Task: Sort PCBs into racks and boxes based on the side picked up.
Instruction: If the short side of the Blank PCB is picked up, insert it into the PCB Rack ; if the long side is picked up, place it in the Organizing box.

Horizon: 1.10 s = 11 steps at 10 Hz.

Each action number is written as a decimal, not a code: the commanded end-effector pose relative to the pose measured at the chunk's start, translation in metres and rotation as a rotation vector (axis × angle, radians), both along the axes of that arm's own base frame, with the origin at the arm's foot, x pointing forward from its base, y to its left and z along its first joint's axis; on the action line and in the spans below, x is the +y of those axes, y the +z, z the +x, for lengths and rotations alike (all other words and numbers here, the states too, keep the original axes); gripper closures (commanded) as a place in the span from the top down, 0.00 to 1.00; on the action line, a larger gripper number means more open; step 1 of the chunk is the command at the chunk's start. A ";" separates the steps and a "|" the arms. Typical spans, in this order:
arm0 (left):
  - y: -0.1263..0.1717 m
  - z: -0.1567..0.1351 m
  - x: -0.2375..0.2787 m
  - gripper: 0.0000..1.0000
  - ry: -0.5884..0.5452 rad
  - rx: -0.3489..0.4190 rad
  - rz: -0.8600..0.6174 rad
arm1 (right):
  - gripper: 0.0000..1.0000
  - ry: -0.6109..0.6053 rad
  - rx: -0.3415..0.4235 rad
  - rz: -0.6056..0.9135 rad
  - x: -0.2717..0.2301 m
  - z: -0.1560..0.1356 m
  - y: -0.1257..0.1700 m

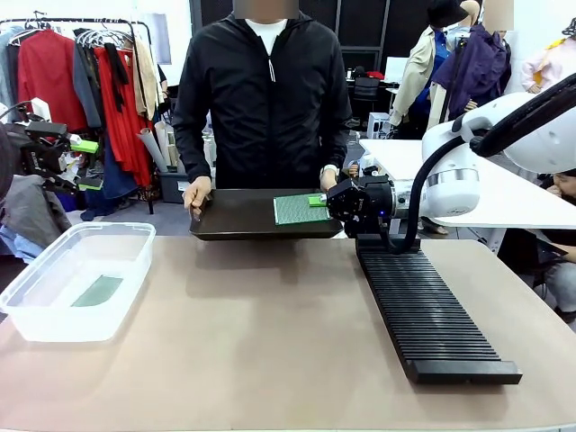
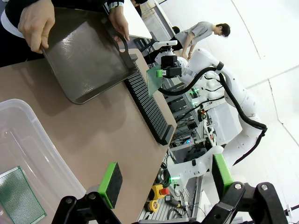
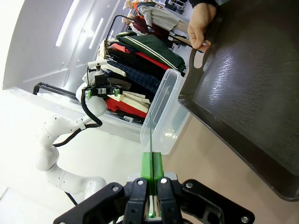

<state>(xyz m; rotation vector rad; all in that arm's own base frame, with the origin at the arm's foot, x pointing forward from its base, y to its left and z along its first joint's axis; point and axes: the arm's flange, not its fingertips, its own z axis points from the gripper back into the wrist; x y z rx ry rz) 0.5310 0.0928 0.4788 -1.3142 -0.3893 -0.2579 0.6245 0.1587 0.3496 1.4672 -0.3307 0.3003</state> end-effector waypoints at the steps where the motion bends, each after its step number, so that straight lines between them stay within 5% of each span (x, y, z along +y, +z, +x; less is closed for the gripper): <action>1: 0.002 -0.001 0.001 1.00 0.003 -0.012 -0.006 | 0.00 -0.025 -0.045 -0.026 -0.005 -0.006 0.001; 11: 0.002 -0.001 0.001 1.00 0.003 -0.012 -0.006 | 0.00 -0.117 -0.239 0.046 -0.100 -0.035 -0.039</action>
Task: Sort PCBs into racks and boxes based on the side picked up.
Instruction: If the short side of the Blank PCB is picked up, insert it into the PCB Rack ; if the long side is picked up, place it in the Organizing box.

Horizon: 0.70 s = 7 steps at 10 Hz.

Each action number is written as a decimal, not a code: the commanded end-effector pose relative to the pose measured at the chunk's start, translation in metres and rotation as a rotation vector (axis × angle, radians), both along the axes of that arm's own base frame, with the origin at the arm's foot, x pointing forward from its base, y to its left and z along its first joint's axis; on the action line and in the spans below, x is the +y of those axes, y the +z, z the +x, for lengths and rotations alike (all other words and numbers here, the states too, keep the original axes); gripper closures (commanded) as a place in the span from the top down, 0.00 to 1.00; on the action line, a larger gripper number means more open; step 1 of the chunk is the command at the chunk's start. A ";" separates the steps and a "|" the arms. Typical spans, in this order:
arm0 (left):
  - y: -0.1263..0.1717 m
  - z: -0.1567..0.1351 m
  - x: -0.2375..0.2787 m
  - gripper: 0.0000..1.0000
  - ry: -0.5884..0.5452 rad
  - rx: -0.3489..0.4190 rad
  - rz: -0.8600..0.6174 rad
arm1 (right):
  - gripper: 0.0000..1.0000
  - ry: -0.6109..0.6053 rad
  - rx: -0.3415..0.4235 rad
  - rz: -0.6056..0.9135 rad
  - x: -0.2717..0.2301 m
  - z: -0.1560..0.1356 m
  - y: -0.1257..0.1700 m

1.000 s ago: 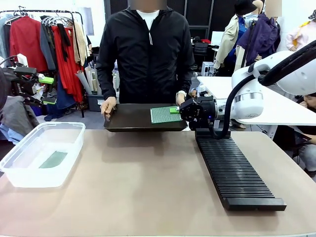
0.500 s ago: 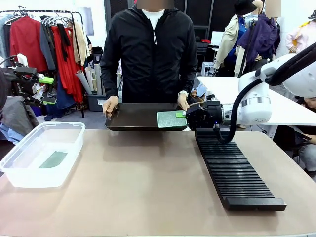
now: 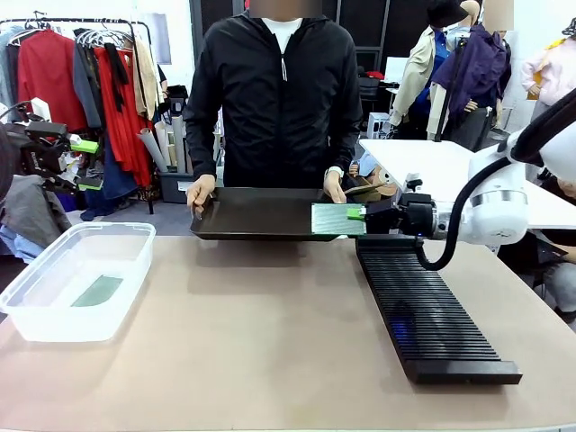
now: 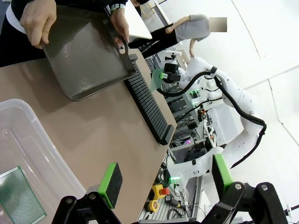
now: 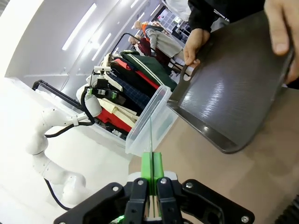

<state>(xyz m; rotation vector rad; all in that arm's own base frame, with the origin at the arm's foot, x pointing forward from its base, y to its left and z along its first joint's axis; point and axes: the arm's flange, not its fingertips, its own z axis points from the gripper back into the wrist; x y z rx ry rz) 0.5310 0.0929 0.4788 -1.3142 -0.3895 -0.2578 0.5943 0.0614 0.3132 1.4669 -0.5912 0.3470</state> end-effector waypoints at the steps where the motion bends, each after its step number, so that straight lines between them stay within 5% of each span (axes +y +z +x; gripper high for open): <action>1: 0.002 -0.001 0.000 1.00 0.002 -0.012 -0.006 | 0.00 0.013 -0.032 0.021 -0.009 -0.004 -0.005; 7: 0.002 -0.001 0.000 1.00 0.002 -0.012 -0.006 | 0.00 0.000 0.000 0.000 0.000 0.000 0.000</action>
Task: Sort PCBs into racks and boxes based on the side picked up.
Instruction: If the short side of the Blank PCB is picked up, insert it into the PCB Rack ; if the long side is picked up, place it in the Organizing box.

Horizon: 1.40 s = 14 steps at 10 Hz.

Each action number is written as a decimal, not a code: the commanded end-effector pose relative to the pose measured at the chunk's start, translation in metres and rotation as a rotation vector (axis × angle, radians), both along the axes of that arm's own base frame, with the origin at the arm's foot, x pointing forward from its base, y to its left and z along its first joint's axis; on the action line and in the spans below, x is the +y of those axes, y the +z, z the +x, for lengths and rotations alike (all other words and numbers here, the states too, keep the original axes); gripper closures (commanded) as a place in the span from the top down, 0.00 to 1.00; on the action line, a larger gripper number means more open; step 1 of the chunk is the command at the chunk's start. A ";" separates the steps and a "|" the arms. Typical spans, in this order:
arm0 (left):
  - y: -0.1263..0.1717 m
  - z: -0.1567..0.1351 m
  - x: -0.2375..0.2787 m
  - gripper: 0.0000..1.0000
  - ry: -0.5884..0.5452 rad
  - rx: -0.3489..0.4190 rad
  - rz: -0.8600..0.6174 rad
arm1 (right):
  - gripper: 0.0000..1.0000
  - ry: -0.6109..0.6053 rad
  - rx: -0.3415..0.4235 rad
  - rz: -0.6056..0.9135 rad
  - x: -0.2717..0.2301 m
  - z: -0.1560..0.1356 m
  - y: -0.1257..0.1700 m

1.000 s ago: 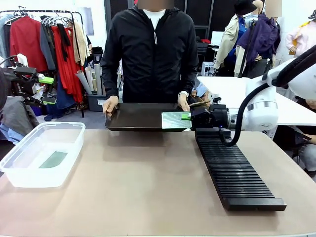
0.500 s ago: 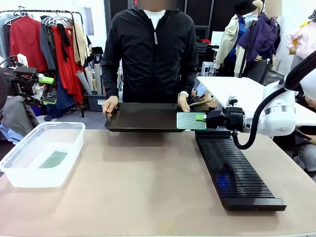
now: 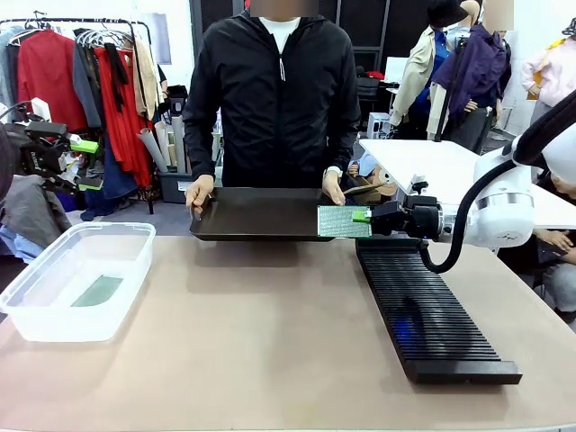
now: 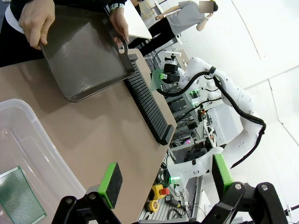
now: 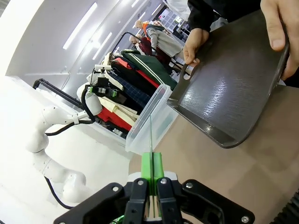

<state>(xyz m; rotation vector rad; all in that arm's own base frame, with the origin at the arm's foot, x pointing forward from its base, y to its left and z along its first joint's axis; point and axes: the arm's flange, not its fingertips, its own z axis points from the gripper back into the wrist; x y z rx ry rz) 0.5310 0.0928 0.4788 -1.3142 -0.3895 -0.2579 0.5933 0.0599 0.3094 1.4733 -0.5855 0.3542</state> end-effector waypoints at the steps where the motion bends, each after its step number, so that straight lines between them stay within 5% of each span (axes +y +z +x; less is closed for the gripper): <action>1: 0.002 -0.001 0.000 1.00 0.002 -0.012 -0.006 | 0.00 -0.010 0.001 -0.003 0.001 0.001 0.004; 3: 0.002 -0.001 0.000 1.00 0.002 -0.012 -0.006 | 0.00 -0.001 0.000 0.000 0.000 0.000 0.000; 10: 0.002 -0.001 0.000 1.00 0.002 -0.012 -0.006 | 0.00 -0.102 -0.297 -0.188 -0.067 0.001 -0.014; 14: 0.002 -0.001 0.000 1.00 0.002 -0.012 -0.006 | 0.00 0.003 -0.457 -0.094 -0.103 0.004 -0.041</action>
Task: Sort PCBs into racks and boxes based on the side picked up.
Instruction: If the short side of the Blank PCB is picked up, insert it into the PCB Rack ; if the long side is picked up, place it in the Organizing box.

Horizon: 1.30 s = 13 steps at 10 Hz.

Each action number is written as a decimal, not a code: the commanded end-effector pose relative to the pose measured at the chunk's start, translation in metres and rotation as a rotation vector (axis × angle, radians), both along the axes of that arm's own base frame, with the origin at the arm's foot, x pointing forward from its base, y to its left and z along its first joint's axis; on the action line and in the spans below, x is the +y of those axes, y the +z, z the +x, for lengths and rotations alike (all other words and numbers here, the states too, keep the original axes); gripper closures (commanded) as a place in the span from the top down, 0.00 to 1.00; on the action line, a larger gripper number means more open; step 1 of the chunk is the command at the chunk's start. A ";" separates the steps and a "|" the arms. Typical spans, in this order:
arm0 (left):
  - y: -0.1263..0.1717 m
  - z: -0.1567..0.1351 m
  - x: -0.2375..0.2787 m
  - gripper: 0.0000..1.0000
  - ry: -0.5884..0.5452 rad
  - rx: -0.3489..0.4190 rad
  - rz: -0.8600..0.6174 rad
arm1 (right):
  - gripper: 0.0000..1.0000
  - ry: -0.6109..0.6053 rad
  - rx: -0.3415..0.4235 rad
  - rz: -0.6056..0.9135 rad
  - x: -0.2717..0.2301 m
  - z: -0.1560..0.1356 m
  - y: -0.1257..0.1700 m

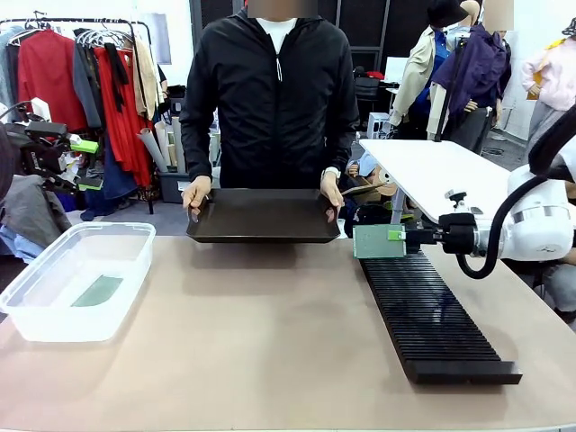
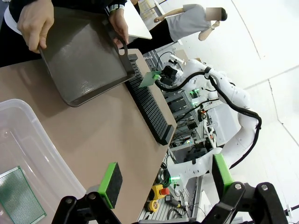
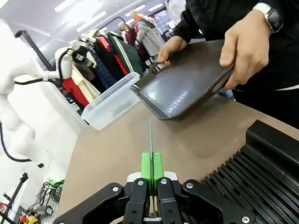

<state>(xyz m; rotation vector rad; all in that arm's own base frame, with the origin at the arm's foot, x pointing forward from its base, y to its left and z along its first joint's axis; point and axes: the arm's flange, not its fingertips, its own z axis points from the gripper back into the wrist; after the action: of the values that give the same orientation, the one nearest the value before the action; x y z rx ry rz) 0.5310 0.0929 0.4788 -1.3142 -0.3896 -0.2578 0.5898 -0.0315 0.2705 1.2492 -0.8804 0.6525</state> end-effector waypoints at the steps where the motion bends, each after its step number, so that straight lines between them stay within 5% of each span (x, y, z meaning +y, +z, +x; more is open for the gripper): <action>1: 0.002 -0.001 0.000 1.00 0.002 -0.012 -0.006 | 0.00 0.125 -0.094 0.056 -0.019 0.009 -0.006; 5: 0.002 -0.001 0.000 1.00 0.002 -0.012 -0.006 | 0.00 0.244 -0.151 0.011 -0.036 0.023 -0.018; 13: 0.002 -0.001 0.000 1.00 0.002 -0.012 -0.006 | 0.00 -0.010 -0.183 -0.028 -0.046 -0.004 -0.041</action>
<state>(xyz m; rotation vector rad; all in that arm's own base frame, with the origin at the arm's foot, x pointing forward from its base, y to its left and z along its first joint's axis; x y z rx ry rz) 0.5310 0.0929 0.4788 -1.3142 -0.3895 -0.2579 0.5951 -0.0897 0.2203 1.2173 -0.9650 0.7876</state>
